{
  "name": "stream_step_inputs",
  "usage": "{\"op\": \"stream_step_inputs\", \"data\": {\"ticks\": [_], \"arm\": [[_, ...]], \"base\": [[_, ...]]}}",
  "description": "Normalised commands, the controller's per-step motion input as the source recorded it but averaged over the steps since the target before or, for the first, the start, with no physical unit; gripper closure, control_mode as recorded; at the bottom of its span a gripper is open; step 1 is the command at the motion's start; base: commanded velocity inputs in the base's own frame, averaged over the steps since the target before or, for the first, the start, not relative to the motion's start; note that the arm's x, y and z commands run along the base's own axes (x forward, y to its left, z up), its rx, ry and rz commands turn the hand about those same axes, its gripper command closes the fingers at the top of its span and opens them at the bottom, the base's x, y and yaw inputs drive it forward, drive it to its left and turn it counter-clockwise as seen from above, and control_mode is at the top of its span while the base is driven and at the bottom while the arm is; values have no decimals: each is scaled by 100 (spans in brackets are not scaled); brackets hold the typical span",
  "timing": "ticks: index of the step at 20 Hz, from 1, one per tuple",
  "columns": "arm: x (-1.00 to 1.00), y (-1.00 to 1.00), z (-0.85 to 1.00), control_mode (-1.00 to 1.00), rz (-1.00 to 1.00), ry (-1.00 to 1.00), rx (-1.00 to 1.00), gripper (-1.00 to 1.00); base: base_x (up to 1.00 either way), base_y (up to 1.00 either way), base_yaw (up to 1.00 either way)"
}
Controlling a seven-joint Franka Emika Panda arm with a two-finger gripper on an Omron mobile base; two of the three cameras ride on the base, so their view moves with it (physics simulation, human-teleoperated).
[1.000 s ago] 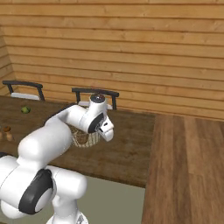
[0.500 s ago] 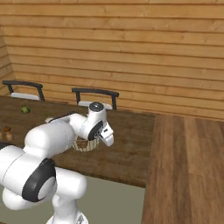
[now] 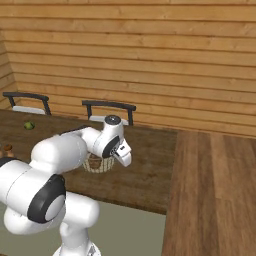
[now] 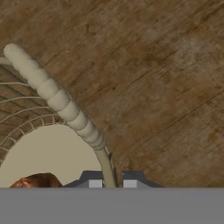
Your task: Open the cabinet, pick up the bread from the cabinet and place it in the basket. Then move the basket to the dining counter.
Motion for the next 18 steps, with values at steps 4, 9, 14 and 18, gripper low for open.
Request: {"op": "stream_step_inputs", "data": {"ticks": [4, 9, 14, 18], "arm": [[0, 0, 0, -100, 0, 0, 0, -100], [0, 0, 7, -100, 0, 4, -4, -100], [0, 0, 34, -100, 2, 6, -9, -100], [-22, -15, 57, -100, 2, 0, -9, -100]], "base": [[0, 0, 0], [0, 0, 0], [0, 0, 0], [0, 0, 0]]}}
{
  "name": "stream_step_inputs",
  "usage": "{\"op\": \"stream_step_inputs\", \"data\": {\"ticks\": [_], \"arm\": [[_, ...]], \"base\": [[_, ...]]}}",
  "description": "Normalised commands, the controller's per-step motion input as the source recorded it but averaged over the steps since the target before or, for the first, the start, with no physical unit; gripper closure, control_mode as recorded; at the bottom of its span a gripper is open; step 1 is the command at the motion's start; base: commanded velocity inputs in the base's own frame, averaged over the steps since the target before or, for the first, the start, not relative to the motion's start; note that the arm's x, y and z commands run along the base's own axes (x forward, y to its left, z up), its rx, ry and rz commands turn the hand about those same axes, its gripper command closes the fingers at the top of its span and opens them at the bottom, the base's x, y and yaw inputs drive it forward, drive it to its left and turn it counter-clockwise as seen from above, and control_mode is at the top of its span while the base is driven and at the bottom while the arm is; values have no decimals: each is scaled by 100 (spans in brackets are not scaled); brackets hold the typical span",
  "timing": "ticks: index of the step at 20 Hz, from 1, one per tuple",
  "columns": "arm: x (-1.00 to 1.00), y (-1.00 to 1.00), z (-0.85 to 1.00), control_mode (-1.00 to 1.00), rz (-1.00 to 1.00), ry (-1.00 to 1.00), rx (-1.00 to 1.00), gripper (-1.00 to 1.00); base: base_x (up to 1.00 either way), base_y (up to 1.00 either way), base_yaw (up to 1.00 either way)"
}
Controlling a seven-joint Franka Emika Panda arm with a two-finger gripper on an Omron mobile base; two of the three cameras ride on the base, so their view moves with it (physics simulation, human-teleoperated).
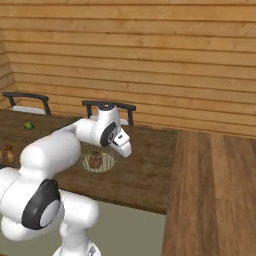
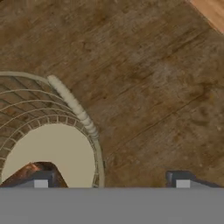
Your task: Open the cabinet, pick up the bread from the cabinet and place it in the basket. Then move the basket to the dining counter.
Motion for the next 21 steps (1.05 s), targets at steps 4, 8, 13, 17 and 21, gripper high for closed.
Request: {"op": "stream_step_inputs", "data": {"ticks": [4, 8, 13, 17, 21], "arm": [[-59, -26, 66, -100, 2, -2, -5, -100], [-84, -11, 61, -100, 11, -11, -7, -100], [-77, 3, 59, -100, 30, -13, -15, -100], [-54, 25, 47, -100, 34, -4, -19, -100], [-39, 43, 38, -100, 34, 0, -20, -100]], "base": [[0, 0, 0], [0, 0, 0], [0, 0, 0], [0, 0, 0], [0, 0, 0]]}}
